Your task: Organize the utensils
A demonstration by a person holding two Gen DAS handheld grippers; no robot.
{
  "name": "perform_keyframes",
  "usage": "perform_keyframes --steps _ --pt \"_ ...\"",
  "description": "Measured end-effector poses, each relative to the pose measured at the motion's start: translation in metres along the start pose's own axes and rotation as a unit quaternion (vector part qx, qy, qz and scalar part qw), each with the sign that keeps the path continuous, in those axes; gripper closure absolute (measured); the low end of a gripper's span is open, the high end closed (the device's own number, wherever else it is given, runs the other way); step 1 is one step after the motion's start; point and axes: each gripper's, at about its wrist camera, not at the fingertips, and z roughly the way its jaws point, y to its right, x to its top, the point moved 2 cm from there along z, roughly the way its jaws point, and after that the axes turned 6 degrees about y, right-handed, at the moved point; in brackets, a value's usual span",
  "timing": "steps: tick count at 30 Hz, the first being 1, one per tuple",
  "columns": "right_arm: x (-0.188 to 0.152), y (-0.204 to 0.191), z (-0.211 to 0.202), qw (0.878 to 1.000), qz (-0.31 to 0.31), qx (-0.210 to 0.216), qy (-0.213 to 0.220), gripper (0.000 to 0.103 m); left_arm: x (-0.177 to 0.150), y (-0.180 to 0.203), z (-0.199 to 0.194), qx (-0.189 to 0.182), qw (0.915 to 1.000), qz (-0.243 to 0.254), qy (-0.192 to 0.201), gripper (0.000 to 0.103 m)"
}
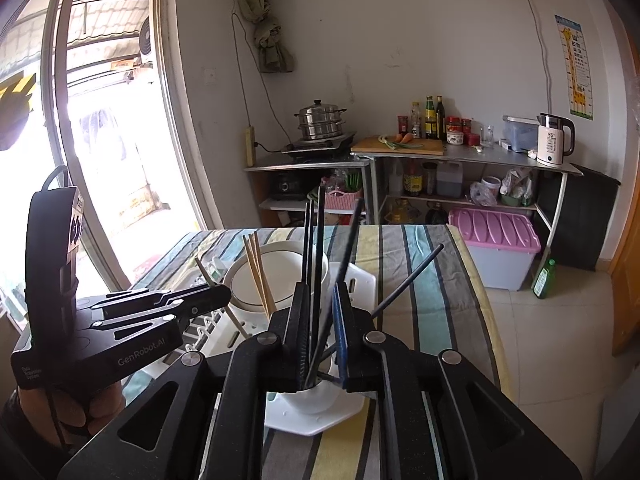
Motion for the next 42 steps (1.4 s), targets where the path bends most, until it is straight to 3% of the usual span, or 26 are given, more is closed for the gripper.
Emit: perform_keyframes --steps 3,11,18,31,42 --pt "-0.001 -0.003 -0.008 1.000 -0.004 0.000 0.003 0.085 -0.005 0.001 -0.009 0.003 1.0000 0.004 0.007 0.087" --pt "-0.014 -0.008 -0.040 1.000 -0.004 0.000 0.017 0.084 -0.025 -0.002 -0.043 0.015 0.9994 -0.004 0.030 0.086" --pt "-0.044 -0.018 -0.076 1.000 -0.006 -0.006 0.025 0.077 -0.058 0.003 -0.082 0.025 0.9984 -0.011 0.049 0.082" --pt "-0.105 -0.046 -0.139 0.999 -0.028 -0.032 0.023 0.077 -0.121 0.017 -0.137 0.072 0.9956 -0.008 0.059 0.079" --pt "-0.144 -0.069 -0.164 0.999 -0.040 -0.034 0.016 0.076 -0.160 0.020 -0.173 0.103 0.9924 -0.002 0.068 0.079"
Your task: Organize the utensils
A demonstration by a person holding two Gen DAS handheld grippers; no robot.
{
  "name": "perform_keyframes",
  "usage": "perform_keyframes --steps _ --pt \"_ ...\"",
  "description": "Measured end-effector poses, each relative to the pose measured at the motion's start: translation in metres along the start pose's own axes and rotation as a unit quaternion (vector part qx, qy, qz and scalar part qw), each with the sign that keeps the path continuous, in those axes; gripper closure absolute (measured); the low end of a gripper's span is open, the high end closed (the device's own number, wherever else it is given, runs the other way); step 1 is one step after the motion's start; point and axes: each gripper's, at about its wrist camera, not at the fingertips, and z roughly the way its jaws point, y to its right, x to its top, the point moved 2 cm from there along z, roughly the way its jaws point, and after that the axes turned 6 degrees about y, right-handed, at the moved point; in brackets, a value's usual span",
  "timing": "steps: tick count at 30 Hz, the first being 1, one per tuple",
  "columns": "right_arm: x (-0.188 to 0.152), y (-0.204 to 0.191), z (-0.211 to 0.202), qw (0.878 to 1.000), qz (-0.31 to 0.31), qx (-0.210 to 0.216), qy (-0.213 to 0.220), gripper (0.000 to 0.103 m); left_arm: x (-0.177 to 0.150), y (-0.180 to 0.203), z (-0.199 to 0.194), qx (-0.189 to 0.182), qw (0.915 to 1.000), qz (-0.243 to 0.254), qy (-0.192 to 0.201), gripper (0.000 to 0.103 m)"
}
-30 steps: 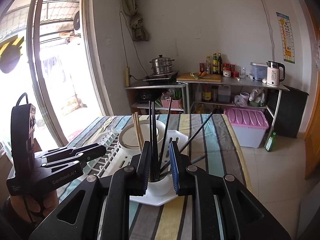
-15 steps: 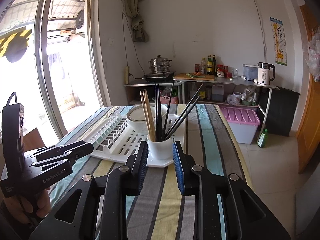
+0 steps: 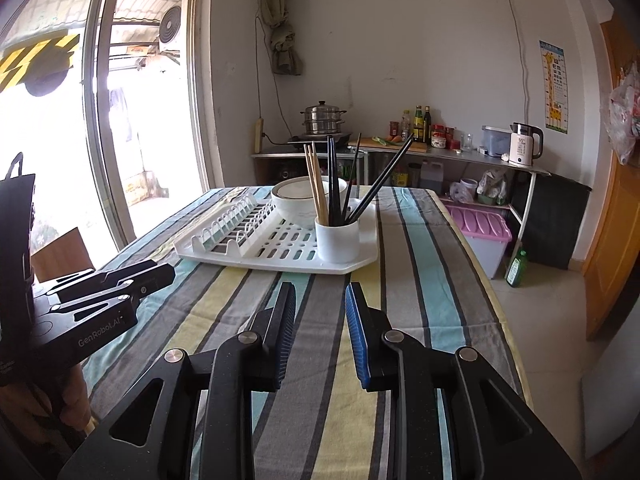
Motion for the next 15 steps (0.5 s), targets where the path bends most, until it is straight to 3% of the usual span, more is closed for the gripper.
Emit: perform_keyframes --steps 15 --pt "-0.011 -0.004 -0.007 1.000 0.001 -0.002 -0.007 0.076 -0.017 0.008 -0.011 -0.005 0.9999 0.011 -0.011 0.079"
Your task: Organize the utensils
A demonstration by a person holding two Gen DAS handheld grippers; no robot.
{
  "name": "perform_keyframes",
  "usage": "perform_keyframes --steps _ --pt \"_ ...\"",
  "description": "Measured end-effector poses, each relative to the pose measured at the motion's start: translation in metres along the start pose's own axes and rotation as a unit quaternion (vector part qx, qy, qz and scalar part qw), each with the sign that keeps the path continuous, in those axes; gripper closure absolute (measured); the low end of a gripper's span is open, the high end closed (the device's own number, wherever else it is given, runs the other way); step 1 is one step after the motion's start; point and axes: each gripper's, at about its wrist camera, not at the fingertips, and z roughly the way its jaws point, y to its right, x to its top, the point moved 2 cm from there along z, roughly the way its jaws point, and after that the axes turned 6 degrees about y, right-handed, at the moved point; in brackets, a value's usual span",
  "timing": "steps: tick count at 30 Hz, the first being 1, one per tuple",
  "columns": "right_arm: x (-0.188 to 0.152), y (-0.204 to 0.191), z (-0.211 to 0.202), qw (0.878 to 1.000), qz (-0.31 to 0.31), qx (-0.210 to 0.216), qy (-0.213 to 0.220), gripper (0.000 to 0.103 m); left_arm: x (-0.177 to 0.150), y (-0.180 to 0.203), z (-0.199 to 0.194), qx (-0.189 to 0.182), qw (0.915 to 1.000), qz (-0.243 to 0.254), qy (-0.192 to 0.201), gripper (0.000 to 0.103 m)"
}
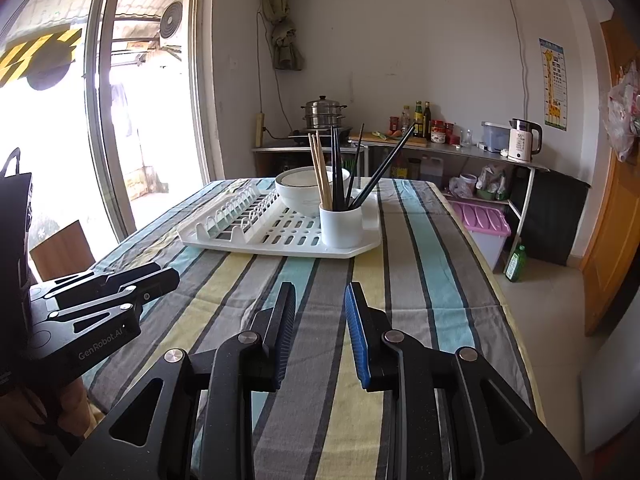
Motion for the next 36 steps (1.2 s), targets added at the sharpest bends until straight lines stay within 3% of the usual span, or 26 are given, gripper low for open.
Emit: perform_keyframes --steps 36 --pt "-0.0015 0.0010 0.0011 1.000 0.001 0.000 -0.002 0.076 -0.0007 0.0034 -0.0039 -0.004 1.0000 0.007 0.000 0.079"
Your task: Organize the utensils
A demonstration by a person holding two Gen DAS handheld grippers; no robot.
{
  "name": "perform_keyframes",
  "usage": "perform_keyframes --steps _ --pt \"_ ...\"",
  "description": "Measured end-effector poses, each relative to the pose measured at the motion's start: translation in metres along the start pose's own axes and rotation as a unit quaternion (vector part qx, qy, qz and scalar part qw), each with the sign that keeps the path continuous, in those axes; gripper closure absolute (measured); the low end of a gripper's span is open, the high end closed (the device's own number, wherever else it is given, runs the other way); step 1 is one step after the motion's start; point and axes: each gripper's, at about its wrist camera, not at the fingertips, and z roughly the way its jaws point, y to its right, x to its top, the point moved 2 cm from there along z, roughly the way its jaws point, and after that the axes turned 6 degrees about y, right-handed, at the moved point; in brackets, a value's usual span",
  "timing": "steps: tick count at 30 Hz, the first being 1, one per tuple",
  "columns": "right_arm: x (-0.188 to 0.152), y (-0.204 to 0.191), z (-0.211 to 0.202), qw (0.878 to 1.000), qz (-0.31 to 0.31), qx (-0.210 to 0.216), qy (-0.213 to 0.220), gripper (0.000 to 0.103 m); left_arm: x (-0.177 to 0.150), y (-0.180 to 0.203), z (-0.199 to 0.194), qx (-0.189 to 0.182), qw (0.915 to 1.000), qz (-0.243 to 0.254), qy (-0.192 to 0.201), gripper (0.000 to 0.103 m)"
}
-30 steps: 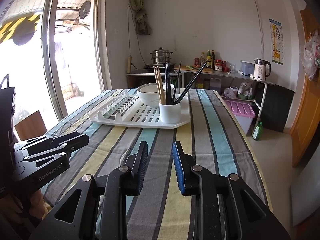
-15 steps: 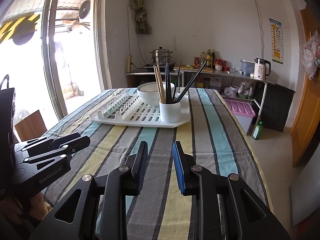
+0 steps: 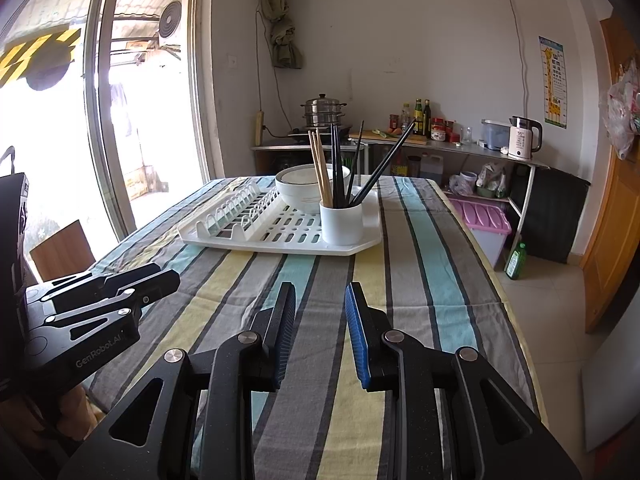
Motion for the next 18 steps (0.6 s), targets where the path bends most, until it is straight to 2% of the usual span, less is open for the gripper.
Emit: perform_keyframes --steps 18 --pt "-0.0019 -0.0015 0.0020 1.000 -0.001 0.002 0.000 0.076 -0.0002 0.0009 0.0011 0.000 1.0000 0.001 0.001 0.079"
